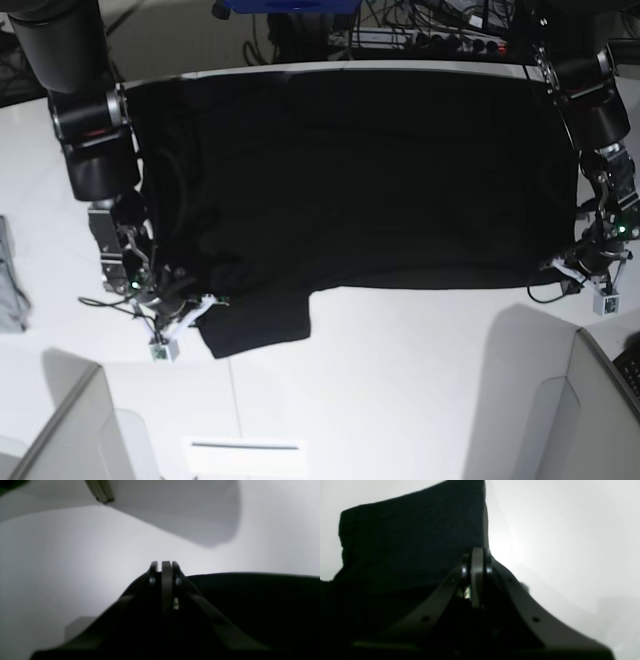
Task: Fold the T-shirt properly
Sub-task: 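Lift both hem corners and fold them toward the collar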
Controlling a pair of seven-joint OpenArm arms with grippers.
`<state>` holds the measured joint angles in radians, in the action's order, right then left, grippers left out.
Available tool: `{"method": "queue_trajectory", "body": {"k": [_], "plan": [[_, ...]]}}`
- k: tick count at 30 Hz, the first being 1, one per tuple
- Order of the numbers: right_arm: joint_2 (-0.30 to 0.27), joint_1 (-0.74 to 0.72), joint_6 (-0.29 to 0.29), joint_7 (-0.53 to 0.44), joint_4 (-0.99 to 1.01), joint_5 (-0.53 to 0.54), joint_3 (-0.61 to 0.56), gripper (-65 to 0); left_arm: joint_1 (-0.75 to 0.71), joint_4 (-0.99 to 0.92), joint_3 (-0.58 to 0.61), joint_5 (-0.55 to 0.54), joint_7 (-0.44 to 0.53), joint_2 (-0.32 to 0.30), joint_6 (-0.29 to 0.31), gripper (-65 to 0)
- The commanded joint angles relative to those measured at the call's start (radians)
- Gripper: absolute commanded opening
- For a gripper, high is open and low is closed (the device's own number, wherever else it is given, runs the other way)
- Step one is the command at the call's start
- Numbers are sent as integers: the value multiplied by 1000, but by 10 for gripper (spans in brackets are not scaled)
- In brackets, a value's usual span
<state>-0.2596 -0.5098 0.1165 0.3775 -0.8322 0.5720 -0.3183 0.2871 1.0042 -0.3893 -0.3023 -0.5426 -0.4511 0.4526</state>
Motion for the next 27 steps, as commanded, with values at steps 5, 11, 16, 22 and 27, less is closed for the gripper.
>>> {"method": "queue_trajectory", "body": {"k": [5,11,16,22,27], "plan": [[-34,24,-79,39,-155,6,6,-650,-47,129,-4,-18,19,-21,4,-650],[-51,56,-82,42,-192,10,6,-650,-122,235,-9,-19,19,-19,4,-650],[-56,101,-82,42,-241,10,9,-650,-193,331,-150,-19,3,15,8,-650],[-47,182,-82,119,-361,6,158,-650,-210,431,-164,-19,-122,27,51,-650],[-48,253,-82,171,-487,6,222,-650,-216,502,-196,-19,-204,47,59,-650]]}}
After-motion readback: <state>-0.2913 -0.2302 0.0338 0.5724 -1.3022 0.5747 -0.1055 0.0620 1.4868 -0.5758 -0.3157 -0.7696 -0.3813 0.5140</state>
